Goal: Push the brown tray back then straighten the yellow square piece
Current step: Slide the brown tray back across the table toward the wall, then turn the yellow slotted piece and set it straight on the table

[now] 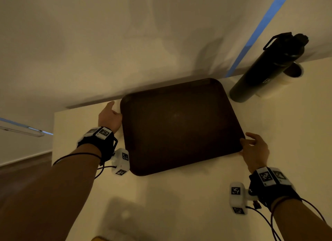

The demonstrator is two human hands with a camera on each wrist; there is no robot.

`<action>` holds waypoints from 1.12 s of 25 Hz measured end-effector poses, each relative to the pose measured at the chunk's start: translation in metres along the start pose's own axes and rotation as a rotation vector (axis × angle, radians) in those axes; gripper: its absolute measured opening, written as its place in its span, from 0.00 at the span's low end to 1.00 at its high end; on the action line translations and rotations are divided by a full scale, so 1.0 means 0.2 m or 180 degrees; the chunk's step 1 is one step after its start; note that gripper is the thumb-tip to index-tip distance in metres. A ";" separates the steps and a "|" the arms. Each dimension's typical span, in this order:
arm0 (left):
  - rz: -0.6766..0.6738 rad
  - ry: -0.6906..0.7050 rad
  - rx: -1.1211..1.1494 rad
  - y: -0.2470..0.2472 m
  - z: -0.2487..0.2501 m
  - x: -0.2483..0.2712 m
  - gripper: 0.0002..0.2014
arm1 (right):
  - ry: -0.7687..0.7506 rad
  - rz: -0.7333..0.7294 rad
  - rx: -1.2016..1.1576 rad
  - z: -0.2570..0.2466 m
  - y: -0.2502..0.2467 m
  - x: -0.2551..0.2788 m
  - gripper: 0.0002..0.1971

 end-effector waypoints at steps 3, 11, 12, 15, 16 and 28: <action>0.0007 -0.0244 0.0297 -0.09 -0.08 0.14 0.28 | 0.0071 -0.0008 -0.0205 0.03 -0.03 0.09 0.21; -0.0140 -0.0386 0.0617 -0.46 -0.49 0.83 0.10 | -0.0301 -0.0230 -0.0021 0.22 -0.10 0.49 0.15; -0.0125 -0.0382 0.0543 -0.49 -0.55 0.94 0.09 | -0.0436 -0.0458 0.0030 0.23 -0.08 0.56 0.14; -0.0143 -0.0511 0.0475 -0.53 -0.72 1.21 0.06 | -0.0797 -0.1336 0.0077 0.24 0.00 0.86 0.10; -0.0130 -0.0602 0.0547 -0.53 -0.78 1.30 0.05 | -0.0937 -0.1744 0.0117 0.23 0.03 0.99 0.09; -0.0003 -0.1237 0.1304 -0.36 -1.17 1.84 0.18 | -0.1131 -0.3819 0.0251 0.05 0.44 1.81 0.21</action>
Point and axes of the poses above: each hand's wrist, its own x-axis away from the middle knuckle, its own y-axis out of the palm, z = x × y, the point moved 4 cm from there along -x, towards the middle knuckle, and after that the axes turned 3 degrees about -y, right-handed, at the moved point
